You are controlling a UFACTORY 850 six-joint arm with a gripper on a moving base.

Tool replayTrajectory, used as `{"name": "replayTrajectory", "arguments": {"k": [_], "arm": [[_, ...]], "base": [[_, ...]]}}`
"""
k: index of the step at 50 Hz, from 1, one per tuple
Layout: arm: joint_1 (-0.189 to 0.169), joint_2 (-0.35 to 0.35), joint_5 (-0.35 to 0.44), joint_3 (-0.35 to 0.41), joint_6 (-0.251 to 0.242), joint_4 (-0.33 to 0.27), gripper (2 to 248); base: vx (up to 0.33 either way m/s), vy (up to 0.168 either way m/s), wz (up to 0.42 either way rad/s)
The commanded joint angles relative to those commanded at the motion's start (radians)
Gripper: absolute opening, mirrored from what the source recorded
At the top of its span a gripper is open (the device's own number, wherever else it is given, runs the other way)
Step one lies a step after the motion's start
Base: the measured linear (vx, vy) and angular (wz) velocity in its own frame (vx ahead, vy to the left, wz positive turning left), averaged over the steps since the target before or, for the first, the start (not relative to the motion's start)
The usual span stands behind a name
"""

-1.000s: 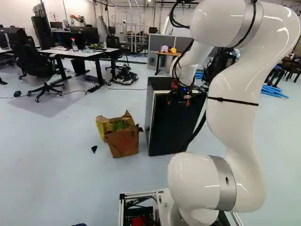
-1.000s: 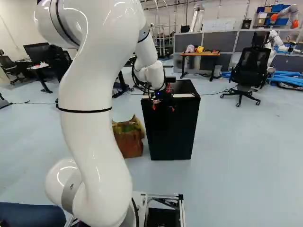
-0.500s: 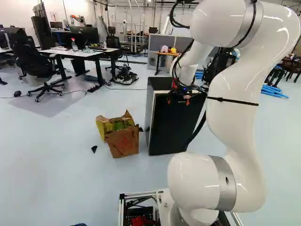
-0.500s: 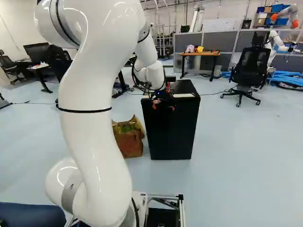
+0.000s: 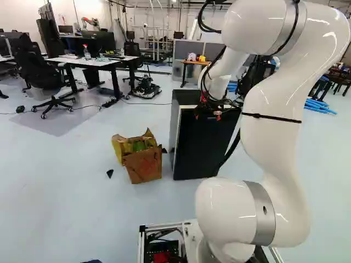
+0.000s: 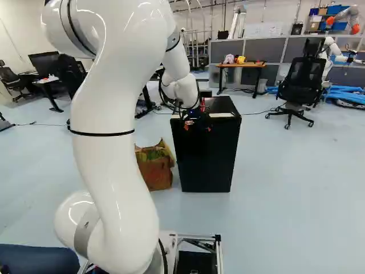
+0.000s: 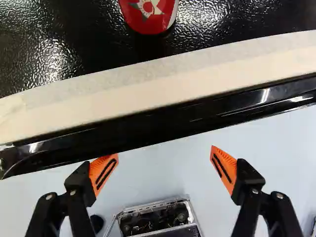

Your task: Grab a drink from the fridge

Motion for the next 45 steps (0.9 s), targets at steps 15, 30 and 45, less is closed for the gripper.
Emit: {"name": "replayTrajectory", "arguments": {"k": [15,30,45], "arm": [[0.0,0.0,-0.036,0.0,0.0,0.009,247],[0.0,0.0,-0.108,0.0,0.0,0.03,247],[0.0,0.0,-0.099,0.0,0.0,0.032,247]], "base": [[0.0,0.0,0.0],[0.0,0.0,0.0],[0.0,0.0,0.0]]}}
